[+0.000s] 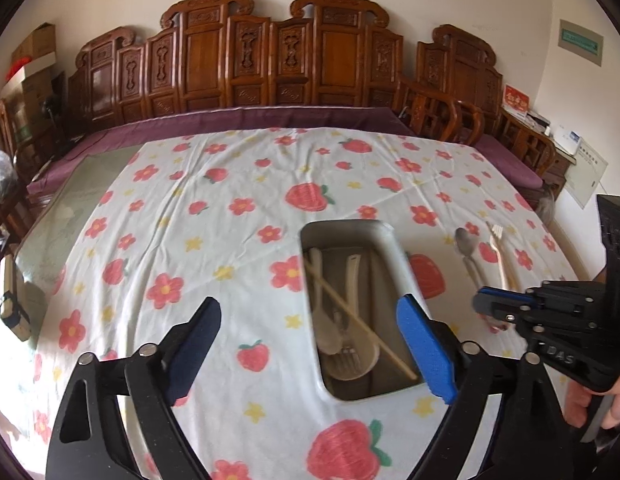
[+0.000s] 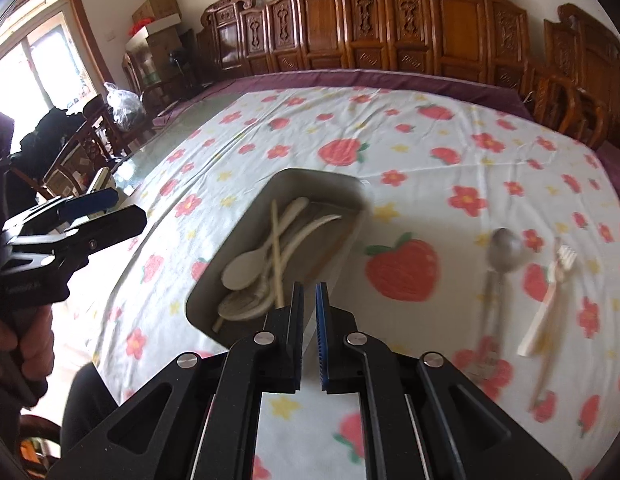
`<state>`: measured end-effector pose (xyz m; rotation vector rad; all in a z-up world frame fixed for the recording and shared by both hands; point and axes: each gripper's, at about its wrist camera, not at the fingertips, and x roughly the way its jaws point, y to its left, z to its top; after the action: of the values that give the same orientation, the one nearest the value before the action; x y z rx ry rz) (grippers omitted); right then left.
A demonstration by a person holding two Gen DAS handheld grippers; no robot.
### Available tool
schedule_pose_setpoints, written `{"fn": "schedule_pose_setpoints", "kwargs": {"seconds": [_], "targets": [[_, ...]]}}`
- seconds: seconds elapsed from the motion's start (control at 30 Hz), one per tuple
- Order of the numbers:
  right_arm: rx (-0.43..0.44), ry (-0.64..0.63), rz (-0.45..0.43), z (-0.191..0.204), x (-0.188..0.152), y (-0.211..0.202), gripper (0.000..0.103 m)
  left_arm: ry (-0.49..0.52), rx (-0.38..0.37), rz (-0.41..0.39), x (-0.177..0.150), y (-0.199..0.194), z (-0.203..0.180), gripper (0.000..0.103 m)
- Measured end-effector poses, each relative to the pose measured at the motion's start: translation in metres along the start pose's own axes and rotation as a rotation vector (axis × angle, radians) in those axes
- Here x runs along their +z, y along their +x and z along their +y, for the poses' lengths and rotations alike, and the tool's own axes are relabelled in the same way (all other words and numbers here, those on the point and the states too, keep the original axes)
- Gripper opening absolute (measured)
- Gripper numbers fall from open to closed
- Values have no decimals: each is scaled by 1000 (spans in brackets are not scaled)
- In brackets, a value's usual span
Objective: Organize utensils
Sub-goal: 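Lower the light chopstick into the tray and open the right tool, then grasp the dark brown chopstick with the right tool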
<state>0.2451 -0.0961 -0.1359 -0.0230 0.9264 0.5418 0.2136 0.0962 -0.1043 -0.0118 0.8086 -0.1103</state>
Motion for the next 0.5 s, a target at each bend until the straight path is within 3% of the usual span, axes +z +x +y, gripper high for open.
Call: {"fn": "schedule_pose_setpoints", "kwargs": {"seconds": [0.2, 0.27, 0.5], "targets": [[-70, 3, -17, -34, -20, -39, 10, 19, -47, -3, 3, 1, -31, 89], [-87, 15, -22, -45, -26, -49, 23, 32, -62, 0, 4, 3, -46, 89], [-154, 61, -16, -86, -48, -66, 23, 78, -102, 13, 4, 13, -88, 89]]}}
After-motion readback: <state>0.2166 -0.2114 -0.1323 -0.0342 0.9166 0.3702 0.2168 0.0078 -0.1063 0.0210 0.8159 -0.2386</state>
